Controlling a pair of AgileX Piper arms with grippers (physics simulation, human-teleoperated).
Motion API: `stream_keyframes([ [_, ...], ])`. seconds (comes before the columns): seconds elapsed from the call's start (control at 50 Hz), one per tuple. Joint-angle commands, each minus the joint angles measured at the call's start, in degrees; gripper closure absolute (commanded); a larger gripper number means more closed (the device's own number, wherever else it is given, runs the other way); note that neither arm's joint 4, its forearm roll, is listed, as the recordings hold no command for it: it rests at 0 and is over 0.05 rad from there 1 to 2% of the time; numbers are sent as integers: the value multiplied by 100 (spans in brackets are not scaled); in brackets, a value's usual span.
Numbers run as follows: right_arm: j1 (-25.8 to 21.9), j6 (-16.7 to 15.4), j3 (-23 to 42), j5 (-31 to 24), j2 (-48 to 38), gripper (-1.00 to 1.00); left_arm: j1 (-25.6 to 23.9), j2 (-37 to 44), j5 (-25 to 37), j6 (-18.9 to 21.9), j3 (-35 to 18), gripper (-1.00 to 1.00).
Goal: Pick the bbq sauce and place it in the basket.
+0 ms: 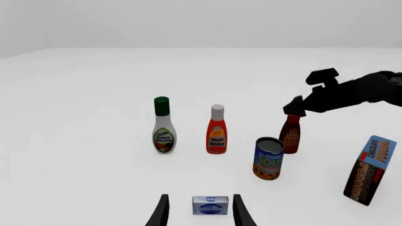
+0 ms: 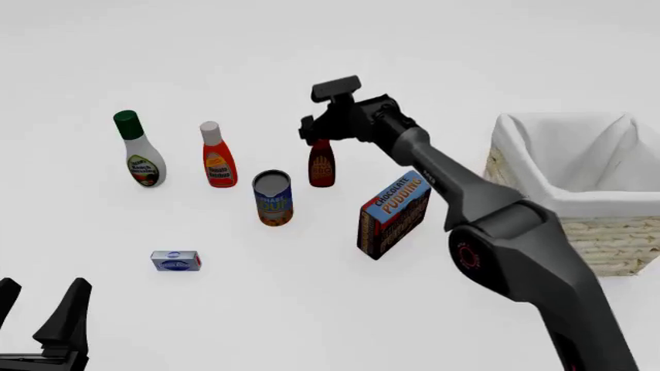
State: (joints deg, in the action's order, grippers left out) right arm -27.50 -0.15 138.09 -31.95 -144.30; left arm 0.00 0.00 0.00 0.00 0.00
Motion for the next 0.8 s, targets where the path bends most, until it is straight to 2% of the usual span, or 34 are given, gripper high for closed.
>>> stream_keyframes([
  [0.02, 20, -41, 201, -160, -207, -100, 0, 0, 0, 0, 0, -100],
  [0.66, -61, -67, 341, -384, -404, -100, 0, 0, 0, 0, 0, -100],
  [0.68, -49, -76, 333, -371, -391, 100, 0, 0, 0, 0, 0, -100],
  [0.8, 0, -128, 249, -273, -287, 100, 0, 0, 0, 0, 0, -100],
])
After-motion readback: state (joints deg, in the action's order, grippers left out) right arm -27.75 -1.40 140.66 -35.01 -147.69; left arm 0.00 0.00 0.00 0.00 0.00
